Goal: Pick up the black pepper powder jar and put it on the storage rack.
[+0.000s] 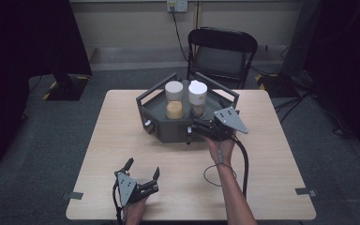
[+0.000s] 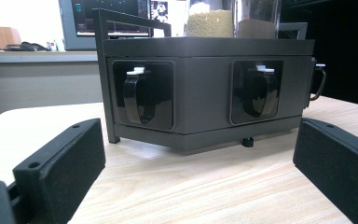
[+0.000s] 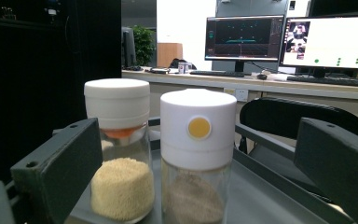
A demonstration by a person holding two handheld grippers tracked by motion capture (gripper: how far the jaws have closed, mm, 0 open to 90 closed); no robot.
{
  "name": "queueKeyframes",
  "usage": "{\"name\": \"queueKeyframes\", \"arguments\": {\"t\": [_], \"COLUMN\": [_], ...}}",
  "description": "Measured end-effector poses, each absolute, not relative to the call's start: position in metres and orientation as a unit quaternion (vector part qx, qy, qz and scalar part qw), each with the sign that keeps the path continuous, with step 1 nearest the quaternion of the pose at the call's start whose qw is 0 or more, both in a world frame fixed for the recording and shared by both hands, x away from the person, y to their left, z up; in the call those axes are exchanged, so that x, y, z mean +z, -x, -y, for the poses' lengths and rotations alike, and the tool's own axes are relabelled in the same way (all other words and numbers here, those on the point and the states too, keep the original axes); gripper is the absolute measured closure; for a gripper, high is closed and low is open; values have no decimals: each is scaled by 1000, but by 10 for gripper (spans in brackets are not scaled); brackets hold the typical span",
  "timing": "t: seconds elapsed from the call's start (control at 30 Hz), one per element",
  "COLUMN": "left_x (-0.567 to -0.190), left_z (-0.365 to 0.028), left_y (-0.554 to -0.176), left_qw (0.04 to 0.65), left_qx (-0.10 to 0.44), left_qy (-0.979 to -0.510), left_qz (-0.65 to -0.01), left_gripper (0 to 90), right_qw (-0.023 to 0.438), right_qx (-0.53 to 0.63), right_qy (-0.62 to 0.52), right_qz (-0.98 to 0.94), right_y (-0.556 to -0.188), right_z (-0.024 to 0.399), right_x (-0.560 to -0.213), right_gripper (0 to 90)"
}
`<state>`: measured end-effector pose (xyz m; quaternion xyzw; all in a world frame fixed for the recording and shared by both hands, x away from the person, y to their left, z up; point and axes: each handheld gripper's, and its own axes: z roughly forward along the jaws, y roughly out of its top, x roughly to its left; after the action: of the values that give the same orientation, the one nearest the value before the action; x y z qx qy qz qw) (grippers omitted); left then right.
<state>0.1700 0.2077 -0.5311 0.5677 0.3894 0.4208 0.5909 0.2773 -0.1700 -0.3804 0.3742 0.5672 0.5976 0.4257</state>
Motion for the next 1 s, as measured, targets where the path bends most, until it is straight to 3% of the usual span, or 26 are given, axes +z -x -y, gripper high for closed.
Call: {"name": "queueKeyframes", "arguments": {"t": [0.53, 1.0], "left_x": [-531, -531], "left_z": [-208, -208], "left_y": [-170, -170], "left_qw": [591, 591], "left_qx": [421, 421], "left_qy": [-568, -567], "left_qz": [-390, -389], "left_gripper": [15, 15], "right_qw": [407, 422], "right_qx": [615, 599], "right_qy": [-390, -396], "right_qz": [-552, -553], "right_y": [-249, -223], "right_z": [182, 182], "right_x": [-407, -425], "right_gripper": [0, 0]}}
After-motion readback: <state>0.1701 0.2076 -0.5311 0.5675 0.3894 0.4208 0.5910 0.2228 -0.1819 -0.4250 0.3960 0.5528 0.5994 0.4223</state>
